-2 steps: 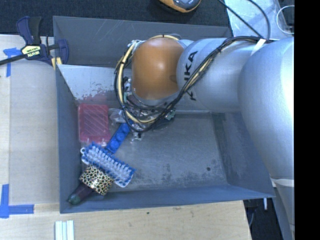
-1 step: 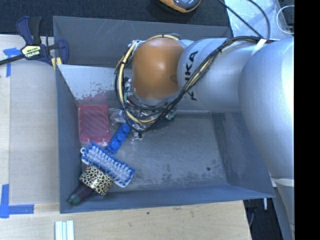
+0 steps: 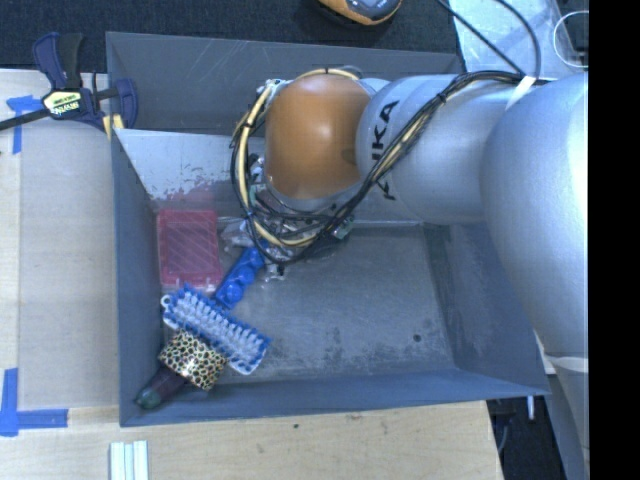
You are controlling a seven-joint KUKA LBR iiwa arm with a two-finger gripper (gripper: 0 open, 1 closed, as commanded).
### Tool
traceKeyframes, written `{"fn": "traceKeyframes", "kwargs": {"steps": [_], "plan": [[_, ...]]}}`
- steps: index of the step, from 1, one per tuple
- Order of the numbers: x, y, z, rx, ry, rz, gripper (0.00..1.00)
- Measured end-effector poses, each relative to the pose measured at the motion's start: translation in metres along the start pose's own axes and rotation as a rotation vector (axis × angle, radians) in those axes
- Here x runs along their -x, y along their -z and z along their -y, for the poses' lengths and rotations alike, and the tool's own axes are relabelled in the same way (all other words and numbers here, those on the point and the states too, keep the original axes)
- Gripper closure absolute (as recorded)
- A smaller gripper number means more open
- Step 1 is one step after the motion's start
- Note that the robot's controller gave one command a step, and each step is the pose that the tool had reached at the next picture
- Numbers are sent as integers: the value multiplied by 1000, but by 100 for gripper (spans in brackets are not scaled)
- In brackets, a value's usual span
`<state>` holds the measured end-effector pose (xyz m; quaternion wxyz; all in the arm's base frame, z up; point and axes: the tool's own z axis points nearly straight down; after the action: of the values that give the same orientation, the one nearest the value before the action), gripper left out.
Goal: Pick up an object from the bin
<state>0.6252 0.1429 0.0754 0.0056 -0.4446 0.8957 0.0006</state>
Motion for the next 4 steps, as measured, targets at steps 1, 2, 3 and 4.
{"fn": "traceKeyframes", "kwargs": {"steps": [1, 2, 3, 4], "plan": [[0, 26, 0, 2, -3, -1, 100], [0, 44, 0, 1, -4, 0, 100], [1, 63, 0, -1, -5, 2, 100], [1, 78, 1, -1, -6, 3, 100]]}}
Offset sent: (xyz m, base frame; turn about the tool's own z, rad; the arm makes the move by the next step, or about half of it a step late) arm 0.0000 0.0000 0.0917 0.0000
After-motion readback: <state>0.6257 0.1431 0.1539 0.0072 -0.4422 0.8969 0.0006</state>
